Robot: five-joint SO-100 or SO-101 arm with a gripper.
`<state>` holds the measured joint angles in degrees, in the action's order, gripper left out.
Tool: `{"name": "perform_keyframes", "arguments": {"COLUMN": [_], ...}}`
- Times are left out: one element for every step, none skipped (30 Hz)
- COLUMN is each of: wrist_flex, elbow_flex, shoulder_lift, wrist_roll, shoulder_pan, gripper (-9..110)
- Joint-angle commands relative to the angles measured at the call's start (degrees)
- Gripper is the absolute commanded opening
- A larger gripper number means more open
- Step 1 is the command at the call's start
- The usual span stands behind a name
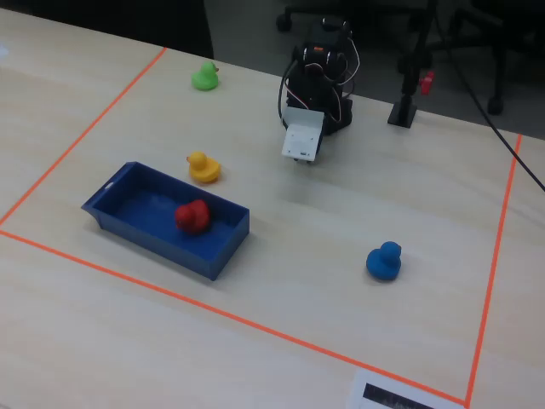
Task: Grasp red duck and put it into box.
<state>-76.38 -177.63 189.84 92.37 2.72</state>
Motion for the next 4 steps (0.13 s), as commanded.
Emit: {"name": "perform_keyframes", "arguments": {"wrist_flex": [-0.8,-0.8,-0.8,-0.8], "elbow_flex": [-0.6,-0.6,-0.6,-0.6], "shoulder_lift": [-0.1,-0.1,-0.1,-0.1], "wrist_roll": [-0.1,-0.1,-0.1,-0.1], "shoulder_pan": [0.4,0.4,0.4,0.4], "gripper": [7,7,7,7]}}
